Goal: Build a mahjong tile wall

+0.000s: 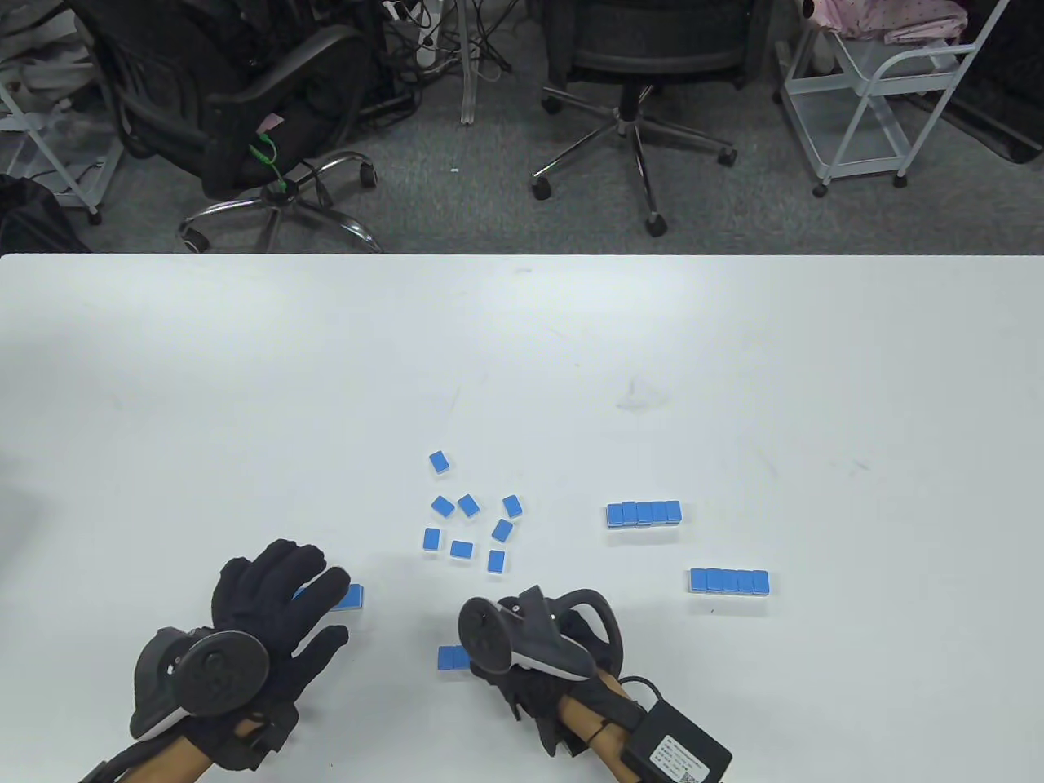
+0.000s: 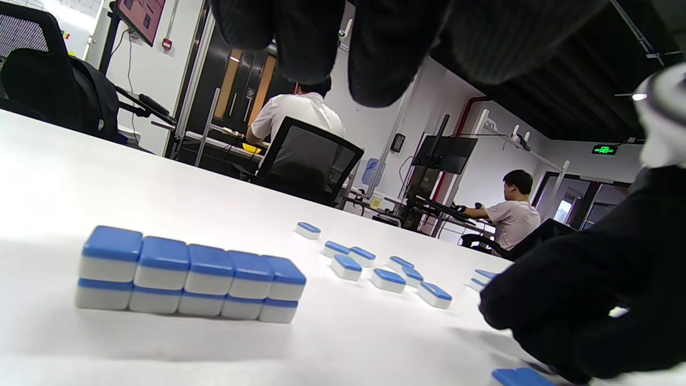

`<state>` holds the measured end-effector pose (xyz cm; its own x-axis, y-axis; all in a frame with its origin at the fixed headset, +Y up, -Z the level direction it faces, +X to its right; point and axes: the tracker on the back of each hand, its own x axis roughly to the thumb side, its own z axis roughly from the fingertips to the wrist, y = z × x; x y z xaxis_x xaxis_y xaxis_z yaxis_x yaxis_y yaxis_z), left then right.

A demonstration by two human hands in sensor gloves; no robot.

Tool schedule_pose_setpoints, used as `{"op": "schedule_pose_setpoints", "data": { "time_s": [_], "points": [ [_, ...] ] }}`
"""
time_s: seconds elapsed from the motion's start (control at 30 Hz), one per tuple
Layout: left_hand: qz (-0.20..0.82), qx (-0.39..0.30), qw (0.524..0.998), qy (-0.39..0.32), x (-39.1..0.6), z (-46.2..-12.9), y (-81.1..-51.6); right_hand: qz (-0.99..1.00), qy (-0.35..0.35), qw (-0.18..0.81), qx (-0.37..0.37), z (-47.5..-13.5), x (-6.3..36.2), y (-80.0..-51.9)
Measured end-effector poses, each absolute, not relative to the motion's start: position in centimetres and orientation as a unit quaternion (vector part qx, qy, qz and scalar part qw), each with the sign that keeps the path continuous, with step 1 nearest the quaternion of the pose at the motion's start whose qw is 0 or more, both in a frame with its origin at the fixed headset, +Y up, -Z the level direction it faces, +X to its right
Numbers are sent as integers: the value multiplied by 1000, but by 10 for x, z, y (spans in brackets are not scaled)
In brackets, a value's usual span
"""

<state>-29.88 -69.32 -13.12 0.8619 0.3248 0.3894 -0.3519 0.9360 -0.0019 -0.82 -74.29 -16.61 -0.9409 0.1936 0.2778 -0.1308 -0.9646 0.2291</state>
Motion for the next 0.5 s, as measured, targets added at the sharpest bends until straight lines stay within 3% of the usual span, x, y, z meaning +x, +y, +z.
{"op": "schedule_pose_setpoints", "data": {
  "time_s": [0.2,0.33,0.5],
  "points": [
    [174,34,964,-200,-295,-127,-694,988,86,114,60,-180,3,-749],
    [176,35,963,-200,-298,-128,-694,996,35,60,61,-189,-9,-754],
    [181,27,962,-203,-297,-127,-695,997,29,2,71,-198,-25,-756]
  ]
}}
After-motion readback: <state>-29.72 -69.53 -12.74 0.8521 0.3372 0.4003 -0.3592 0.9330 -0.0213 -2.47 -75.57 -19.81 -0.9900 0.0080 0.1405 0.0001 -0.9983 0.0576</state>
